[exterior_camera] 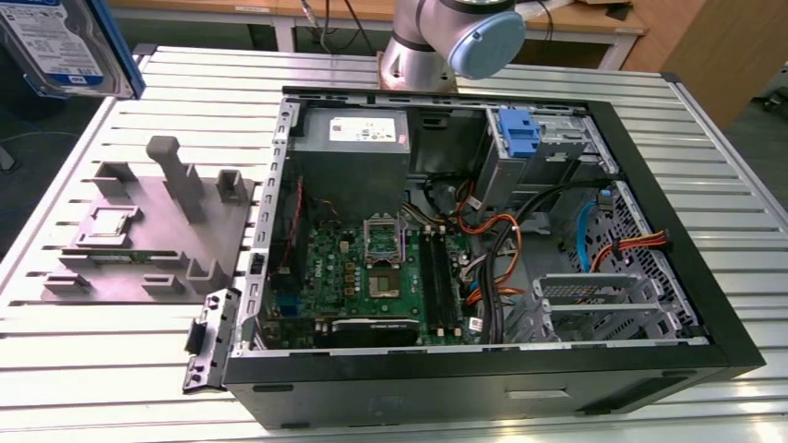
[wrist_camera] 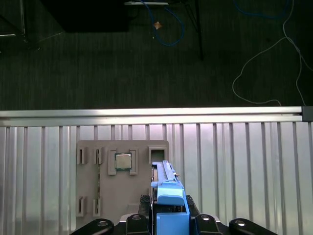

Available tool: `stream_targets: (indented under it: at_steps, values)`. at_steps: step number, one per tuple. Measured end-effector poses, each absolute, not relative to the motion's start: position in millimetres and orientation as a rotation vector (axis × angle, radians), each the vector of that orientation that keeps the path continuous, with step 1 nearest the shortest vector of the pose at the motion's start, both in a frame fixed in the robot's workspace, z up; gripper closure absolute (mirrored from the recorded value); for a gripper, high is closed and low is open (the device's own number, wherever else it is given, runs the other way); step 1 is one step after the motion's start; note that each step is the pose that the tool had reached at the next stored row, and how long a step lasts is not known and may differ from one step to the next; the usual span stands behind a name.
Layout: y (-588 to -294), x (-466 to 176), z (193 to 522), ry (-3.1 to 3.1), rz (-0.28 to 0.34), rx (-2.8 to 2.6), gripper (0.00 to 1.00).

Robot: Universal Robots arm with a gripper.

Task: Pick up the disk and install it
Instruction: 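Pick up the disk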

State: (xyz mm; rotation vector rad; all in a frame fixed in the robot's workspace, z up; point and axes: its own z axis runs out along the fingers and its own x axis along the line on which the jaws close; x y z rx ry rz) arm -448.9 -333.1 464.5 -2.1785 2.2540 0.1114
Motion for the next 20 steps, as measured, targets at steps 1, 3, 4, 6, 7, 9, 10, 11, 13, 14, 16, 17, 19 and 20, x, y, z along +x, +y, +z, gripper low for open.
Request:
stream_targets:
  at_steps: [1, 3, 4, 6, 7, 9, 10, 11, 13, 14, 16, 17, 19, 20]
  values:
    - [-333, -449, 465, 2.254, 0.111, -2.179, 0.64]
    - [-333, -449, 466, 2.254, 0.111, -2.179, 0.64]
    - [-333, -449, 467, 2.254, 0.111, -2.179, 0.64]
    - [-333, -449, 468, 2.254, 0.111, -2.179, 0.64]
    - [-333, -449, 469, 2.254, 0.111, -2.179, 0.64]
    - [-333, -449, 470, 2.255, 0.109, -2.179, 0.64]
    - [-333, -449, 471, 2.255, 0.109, -2.179, 0.64]
    - [-333, -449, 472, 2.256, 0.109, -2.179, 0.64]
    - [-333, -449, 474, 2.256, 0.109, -2.18, 0.64]
    - [-333, -449, 475, 2.256, 0.108, -2.18, 0.64]
    - [-333, -449, 476, 2.256, 0.108, -2.18, 0.64]
    - [-333, -449, 477, 2.256, 0.108, -2.18, 0.64]
    - [-333, -449, 478, 2.256, 0.108, -2.18, 0.64]
    - [-333, -449, 478, 2.256, 0.108, -2.18, 0.64]
